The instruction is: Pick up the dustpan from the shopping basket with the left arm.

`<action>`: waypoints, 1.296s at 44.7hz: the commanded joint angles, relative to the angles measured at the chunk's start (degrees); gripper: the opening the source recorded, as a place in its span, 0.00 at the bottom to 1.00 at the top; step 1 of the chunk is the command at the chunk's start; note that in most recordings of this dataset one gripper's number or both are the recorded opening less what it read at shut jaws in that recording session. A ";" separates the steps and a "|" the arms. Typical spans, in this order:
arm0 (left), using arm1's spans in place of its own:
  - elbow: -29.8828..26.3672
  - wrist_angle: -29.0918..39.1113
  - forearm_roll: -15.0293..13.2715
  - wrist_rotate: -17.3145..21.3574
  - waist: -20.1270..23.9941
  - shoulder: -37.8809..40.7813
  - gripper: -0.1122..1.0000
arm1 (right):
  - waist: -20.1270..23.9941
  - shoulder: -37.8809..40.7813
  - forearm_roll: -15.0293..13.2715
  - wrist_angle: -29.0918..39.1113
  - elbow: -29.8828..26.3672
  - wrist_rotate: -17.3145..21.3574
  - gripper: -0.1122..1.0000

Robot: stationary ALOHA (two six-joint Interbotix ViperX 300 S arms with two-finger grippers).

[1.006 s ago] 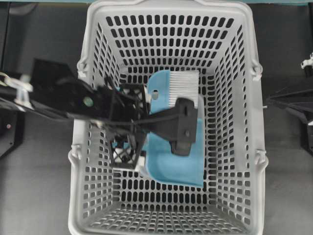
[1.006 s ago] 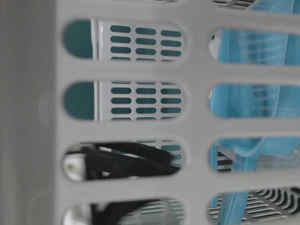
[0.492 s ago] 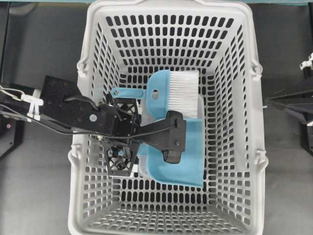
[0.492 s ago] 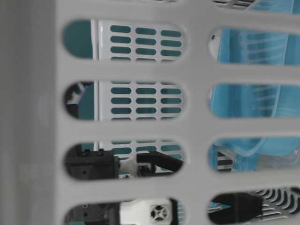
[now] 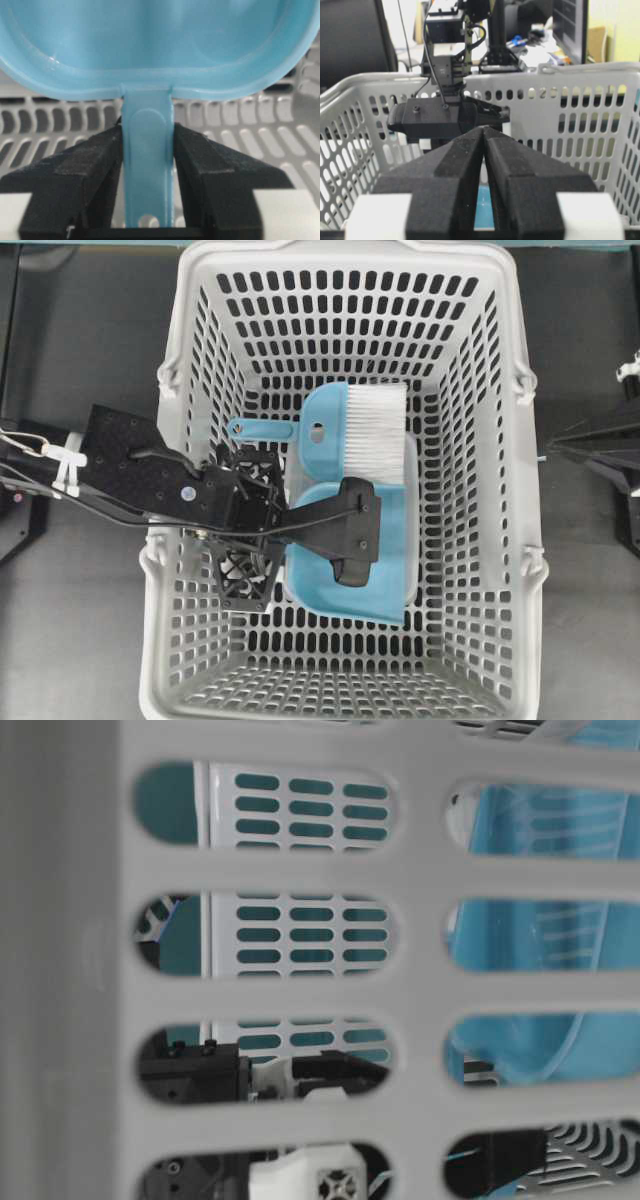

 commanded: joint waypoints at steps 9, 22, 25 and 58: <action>-7.82 1.93 0.26 0.00 0.53 -7.38 0.38 | 0.09 -1.32 0.18 -0.18 -0.35 0.09 0.10; -15.82 2.29 0.26 0.00 2.81 -13.45 0.38 | 0.09 -1.49 0.18 -0.18 -0.26 0.09 0.10; -16.35 2.29 0.26 0.00 3.69 -14.24 0.38 | 0.09 -1.49 0.18 -0.18 -0.35 0.09 0.10; -15.73 2.37 0.26 0.09 5.80 -14.77 0.38 | 1.67 -1.49 0.18 -0.53 -0.26 0.09 0.10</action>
